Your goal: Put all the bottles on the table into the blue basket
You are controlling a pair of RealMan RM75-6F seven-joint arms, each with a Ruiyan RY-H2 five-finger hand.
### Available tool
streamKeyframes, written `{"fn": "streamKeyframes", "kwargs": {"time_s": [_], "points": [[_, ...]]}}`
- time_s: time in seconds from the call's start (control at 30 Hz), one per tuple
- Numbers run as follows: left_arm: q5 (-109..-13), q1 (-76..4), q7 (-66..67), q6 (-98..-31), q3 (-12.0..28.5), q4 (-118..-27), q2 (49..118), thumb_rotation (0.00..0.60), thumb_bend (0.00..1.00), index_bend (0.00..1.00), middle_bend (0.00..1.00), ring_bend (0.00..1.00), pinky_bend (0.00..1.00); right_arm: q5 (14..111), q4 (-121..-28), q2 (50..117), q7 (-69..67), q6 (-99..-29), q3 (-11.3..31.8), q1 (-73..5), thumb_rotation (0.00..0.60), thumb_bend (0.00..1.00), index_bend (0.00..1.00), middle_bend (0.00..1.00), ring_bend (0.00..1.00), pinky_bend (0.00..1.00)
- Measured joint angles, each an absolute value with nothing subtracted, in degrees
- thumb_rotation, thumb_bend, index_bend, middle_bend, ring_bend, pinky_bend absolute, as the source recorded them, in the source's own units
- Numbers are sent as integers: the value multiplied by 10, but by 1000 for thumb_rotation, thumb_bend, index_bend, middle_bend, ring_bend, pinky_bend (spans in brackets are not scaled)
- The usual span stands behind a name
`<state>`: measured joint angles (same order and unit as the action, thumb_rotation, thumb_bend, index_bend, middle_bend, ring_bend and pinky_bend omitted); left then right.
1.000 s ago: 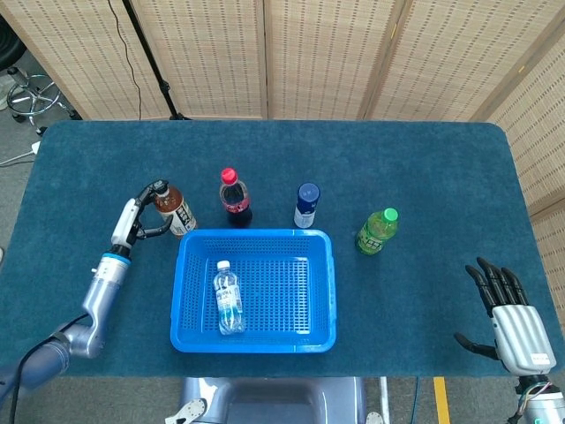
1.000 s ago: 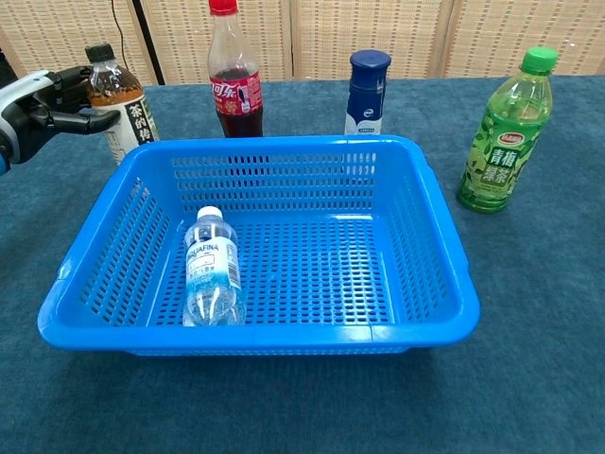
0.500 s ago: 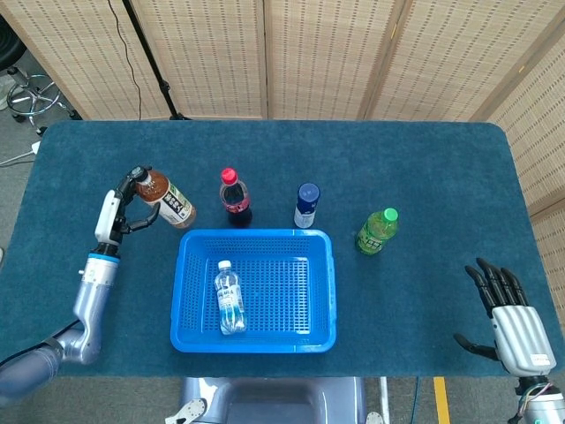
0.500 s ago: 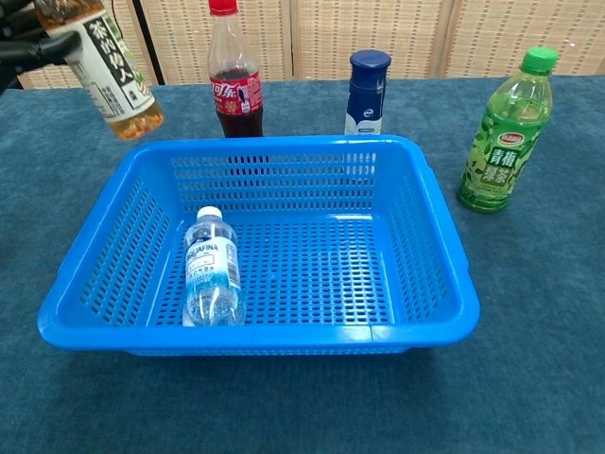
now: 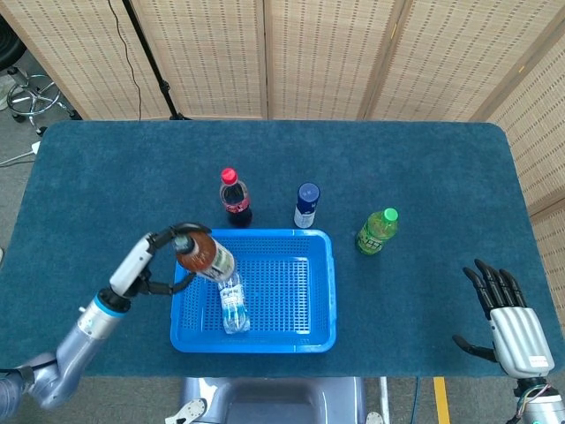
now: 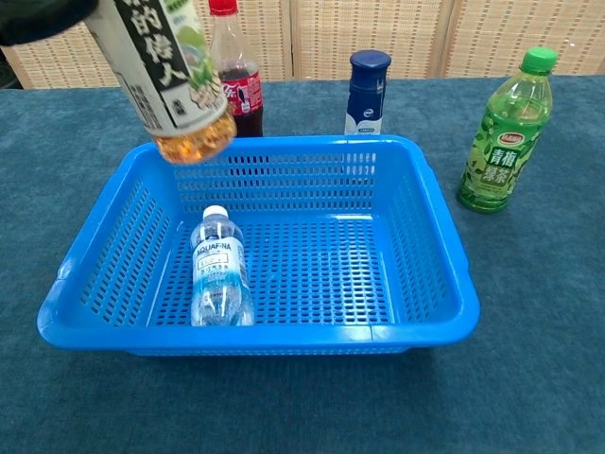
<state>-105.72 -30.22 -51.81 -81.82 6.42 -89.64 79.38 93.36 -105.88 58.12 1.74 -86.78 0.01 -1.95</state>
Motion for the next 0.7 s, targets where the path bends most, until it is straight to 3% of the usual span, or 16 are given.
{"fn": "streamKeyframes", "kwargs": {"time_s": [0.13, 0.5, 0.53, 0.6, 0.67, 0.7], "points": [[-1069, -319, -452, -780, 35, -947, 798, 600, 625, 619, 482, 367, 421, 932, -1058, 581, 18, -866, 0, -20, 600, 0, 0, 0, 0, 0], [-991, -361, -395, -675, 26, -960, 856, 600, 616, 595, 473, 353, 421, 930, -1058, 581, 17, -866, 1, -20, 600, 0, 0, 0, 0, 0], [-985, -365, -400, -666, 25, -960, 858, 600, 611, 561, 443, 325, 415, 930, -1058, 581, 17, -865, 1, -21, 600, 0, 0, 0, 0, 0], [-974, -370, -405, -654, 24, -958, 863, 600, 590, 408, 279, 189, 317, 930, -1058, 581, 17, -865, 1, -21, 600, 0, 0, 0, 0, 0], [-961, -374, -407, -643, 24, -953, 870, 600, 538, 108, 45, 24, 81, 931, -1058, 581, 17, -865, 1, -21, 600, 0, 0, 0, 0, 0], [-956, -376, -406, -637, 23, -951, 872, 600, 512, 40, 7, 2, 28, 931, -1058, 581, 17, -865, 1, -21, 600, 0, 0, 0, 0, 0]]}}
